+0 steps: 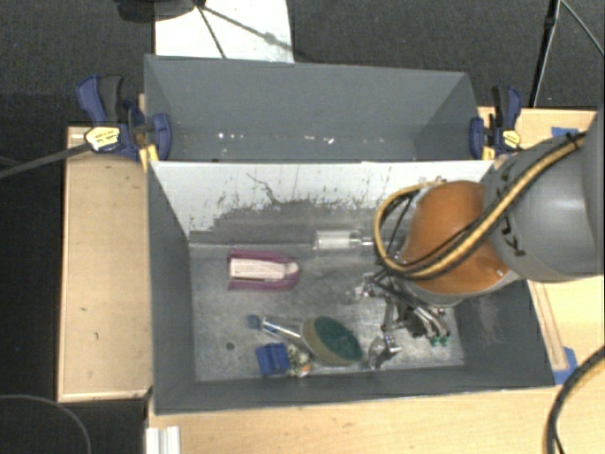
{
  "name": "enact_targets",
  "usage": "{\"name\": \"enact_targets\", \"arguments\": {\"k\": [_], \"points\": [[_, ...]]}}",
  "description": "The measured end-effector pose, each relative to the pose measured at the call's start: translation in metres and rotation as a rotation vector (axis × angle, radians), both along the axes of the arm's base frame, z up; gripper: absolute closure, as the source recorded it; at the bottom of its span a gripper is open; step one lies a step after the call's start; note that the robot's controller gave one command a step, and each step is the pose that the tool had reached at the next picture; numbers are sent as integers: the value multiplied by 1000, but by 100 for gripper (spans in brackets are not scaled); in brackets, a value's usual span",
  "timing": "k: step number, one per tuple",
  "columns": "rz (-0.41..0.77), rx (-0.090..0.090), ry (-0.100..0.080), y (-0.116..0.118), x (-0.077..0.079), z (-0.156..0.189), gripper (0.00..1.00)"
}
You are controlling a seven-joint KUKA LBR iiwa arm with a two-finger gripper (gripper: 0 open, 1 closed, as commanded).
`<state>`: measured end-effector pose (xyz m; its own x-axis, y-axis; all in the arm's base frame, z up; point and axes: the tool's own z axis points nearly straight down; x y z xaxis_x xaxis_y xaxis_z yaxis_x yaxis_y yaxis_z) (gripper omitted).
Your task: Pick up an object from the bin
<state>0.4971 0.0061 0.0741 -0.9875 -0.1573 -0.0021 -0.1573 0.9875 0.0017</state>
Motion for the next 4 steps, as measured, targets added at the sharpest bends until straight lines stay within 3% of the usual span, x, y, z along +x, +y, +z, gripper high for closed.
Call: {"name": "enact_targets", "arguments": {"k": [1,2,3,4], "points": [[158,2,-4,82,-5,16,0],[369,-4,-9,101,-7,-1,0],[370,-2,-17,102,-5,0,100],[507,-2,-8,111,1,106,100]]}}
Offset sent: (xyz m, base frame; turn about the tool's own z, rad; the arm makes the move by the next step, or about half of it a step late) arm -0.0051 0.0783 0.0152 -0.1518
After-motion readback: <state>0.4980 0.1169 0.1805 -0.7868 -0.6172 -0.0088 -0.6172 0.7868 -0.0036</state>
